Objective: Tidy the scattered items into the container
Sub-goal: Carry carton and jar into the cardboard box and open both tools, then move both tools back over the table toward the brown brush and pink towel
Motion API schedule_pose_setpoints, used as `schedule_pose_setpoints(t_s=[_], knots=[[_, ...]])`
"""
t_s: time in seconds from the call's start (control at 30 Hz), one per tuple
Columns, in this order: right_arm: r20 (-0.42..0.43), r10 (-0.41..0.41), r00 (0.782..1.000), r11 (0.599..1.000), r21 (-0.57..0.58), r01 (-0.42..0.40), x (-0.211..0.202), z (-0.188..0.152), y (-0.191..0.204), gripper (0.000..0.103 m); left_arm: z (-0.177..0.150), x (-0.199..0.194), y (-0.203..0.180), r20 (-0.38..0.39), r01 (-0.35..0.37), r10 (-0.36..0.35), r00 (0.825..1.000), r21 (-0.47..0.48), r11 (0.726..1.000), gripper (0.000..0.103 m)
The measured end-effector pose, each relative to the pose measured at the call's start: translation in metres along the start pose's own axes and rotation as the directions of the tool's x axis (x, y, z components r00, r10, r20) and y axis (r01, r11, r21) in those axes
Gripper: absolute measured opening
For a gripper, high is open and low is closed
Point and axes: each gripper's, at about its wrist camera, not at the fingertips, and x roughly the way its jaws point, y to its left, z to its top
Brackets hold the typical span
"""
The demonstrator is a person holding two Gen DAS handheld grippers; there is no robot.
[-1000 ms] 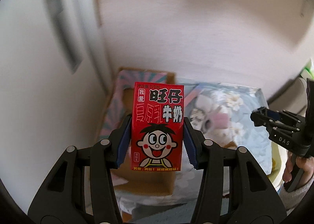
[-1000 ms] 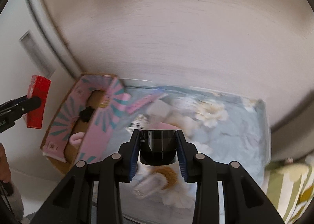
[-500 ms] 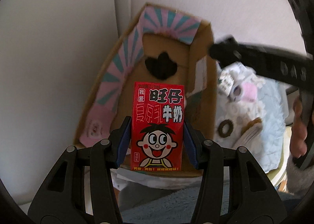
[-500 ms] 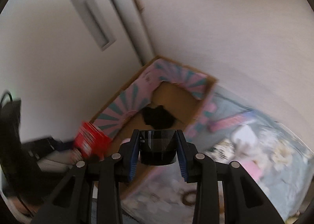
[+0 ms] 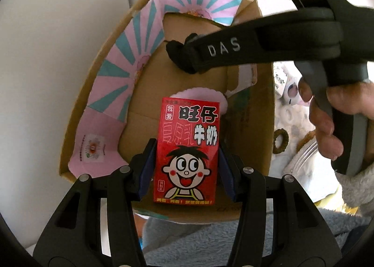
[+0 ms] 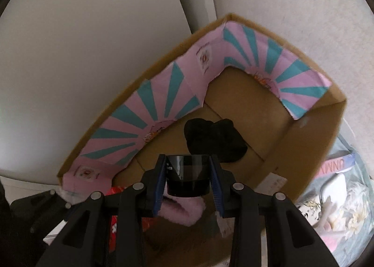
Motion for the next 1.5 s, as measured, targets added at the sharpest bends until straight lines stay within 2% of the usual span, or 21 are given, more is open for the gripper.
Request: schedule_pose_setpoints(t_s=[0.4, 0.43, 0.5, 0.53, 0.57, 0.63, 0.67, 0.93, 1.1, 1.27, 1.5], knots=[[-0.026, -0.008, 1.000, 1.000, 0.000, 0.008, 0.011, 0.006, -0.009, 0.033, 0.003, 0.004, -0.004, -0.018, 0.021, -0.021, 1.000, -0.018, 1.000, 0.048], [-0.023, -0.001, 1.000, 1.000, -0.001, 0.001, 0.011, 0.006, -0.009, 0.033, 0.003, 0.004, -0.005, -0.023, 0.030, -0.030, 0.999, -0.020, 0.999, 0.052], [-0.016, 0.000, 1.000, 1.000, -0.001, 0.000, 0.010, 0.007, -0.009, 0.036, 0.004, 0.003, -0.006, -0.020, 0.030, -0.031, 0.999, -0.026, 0.999, 0.087], [-0.001, -0.015, 1.000, 1.000, 0.001, 0.015, 0.007, 0.007, -0.009, 0.047, 0.004, 0.000, -0.007, -0.007, 0.025, -0.025, 1.000, -0.027, 0.999, 0.092], [0.023, -0.027, 0.999, 1.000, 0.005, 0.026, 0.002, 0.007, -0.010, 0.056, 0.004, -0.004, -0.008, 0.013, 0.027, -0.027, 1.000, -0.023, 0.999, 0.093], [0.071, -0.039, 0.997, 0.999, 0.019, 0.038, -0.010, 0.008, -0.012, 0.067, 0.004, -0.011, -0.009, 0.035, 0.032, -0.032, 0.999, -0.016, 0.999, 0.093], [0.089, -0.040, 0.995, 0.999, 0.030, 0.038, -0.016, 0.009, -0.014, 0.069, 0.004, -0.014, -0.008, 0.042, 0.031, -0.030, 0.999, -0.019, 0.999, 0.093], [0.200, -0.038, 0.979, 0.992, 0.129, 0.012, -0.066, -0.009, -0.039, 0.069, -0.003, -0.030, 0.015, 0.079, 0.058, -0.053, 0.995, -0.059, 0.997, 0.093], [0.244, -0.079, 0.966, 0.982, 0.185, 0.034, -0.093, -0.034, -0.052, 0.069, 0.007, -0.036, 0.023, 0.103, 0.073, -0.067, 0.992, -0.057, 0.996, 0.093], [0.286, -0.136, 0.948, 0.966, 0.253, 0.062, -0.122, -0.047, -0.075, 0.069, 0.011, -0.054, 0.014, 0.132, 0.084, -0.081, 0.988, -0.019, 0.996, 0.093], [0.333, -0.237, 0.913, 0.914, 0.395, 0.092, -0.169, -0.095, -0.101, 0.069, 0.019, -0.071, -0.013, 0.159, 0.107, -0.118, 0.980, 0.076, 0.991, 0.093]])
